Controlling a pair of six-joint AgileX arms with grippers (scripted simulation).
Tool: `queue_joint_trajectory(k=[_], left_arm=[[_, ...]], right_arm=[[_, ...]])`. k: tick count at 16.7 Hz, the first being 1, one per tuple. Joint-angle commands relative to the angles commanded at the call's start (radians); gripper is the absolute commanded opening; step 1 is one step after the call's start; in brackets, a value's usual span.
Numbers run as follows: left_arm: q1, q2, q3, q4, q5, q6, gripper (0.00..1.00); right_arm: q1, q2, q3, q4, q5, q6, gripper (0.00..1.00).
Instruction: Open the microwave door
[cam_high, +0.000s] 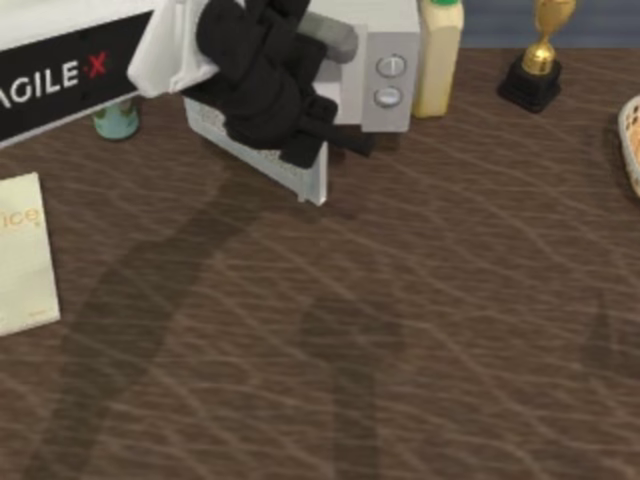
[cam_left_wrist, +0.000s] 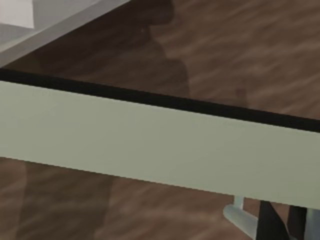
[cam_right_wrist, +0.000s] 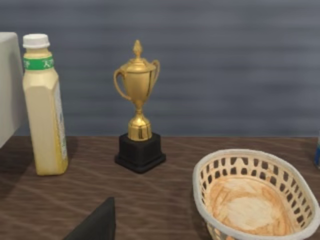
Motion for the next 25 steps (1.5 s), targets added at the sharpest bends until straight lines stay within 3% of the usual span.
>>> queue_joint_trajectory(k=[5,12,25], left_arm=[[-0.001,-0.005,-0.013,0.003,0.013,0.012,0.0],[0.047,-0.073,-0.098,0.02,0.086,0.147,0.0],[0.047,-0.073,-0.098,0.02,0.086,0.147,0.0]], right_arm=[[0.0,0.0,0.0,0.0,0.0,0.0,1.0],[0.0,0.0,0.0,0.0,0.0,0.0,1.0],[0.0,0.0,0.0,0.0,0.0,0.0,1.0]])
